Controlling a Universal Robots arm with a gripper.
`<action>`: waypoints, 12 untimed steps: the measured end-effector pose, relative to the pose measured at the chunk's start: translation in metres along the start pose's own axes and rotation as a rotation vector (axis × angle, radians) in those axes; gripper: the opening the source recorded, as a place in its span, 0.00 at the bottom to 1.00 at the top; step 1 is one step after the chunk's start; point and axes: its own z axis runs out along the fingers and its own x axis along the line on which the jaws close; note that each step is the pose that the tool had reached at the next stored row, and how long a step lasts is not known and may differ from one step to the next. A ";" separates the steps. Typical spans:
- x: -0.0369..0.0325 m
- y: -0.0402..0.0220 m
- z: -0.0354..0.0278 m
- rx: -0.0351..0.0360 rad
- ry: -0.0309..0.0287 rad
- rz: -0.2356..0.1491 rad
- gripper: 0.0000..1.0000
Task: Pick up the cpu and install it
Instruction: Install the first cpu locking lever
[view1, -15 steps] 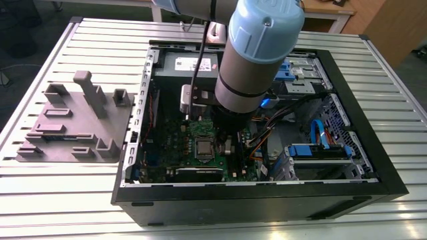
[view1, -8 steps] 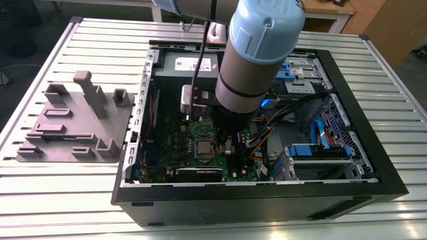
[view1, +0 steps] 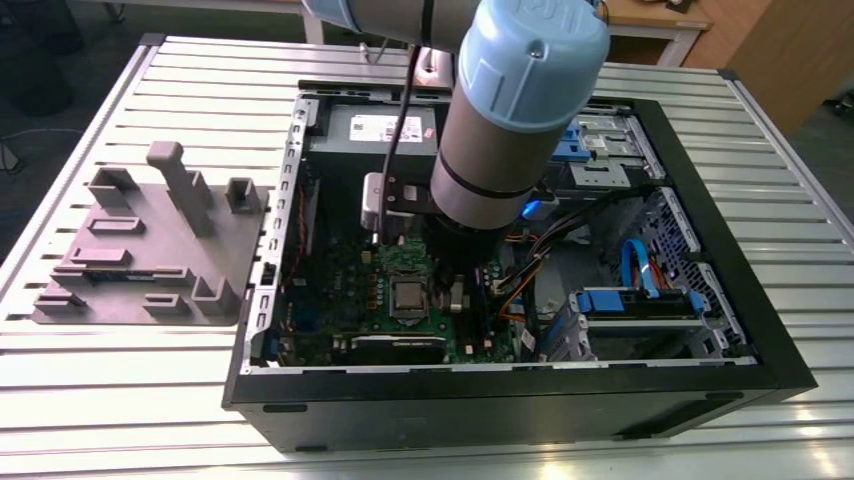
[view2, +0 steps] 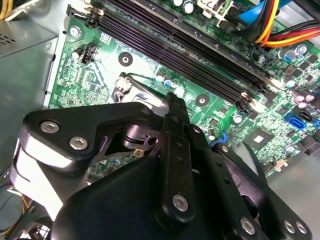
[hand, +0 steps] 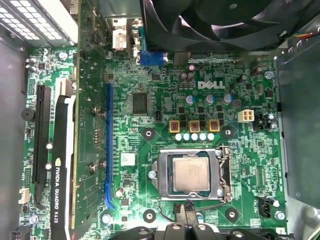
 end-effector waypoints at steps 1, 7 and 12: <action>0.0000 -0.0001 0.0008 0.0000 0.0015 0.000 0.10; 0.0002 -0.0005 0.0045 0.0010 0.0264 0.001 0.10; 0.0004 -0.0006 0.0071 0.0012 0.0298 0.002 0.10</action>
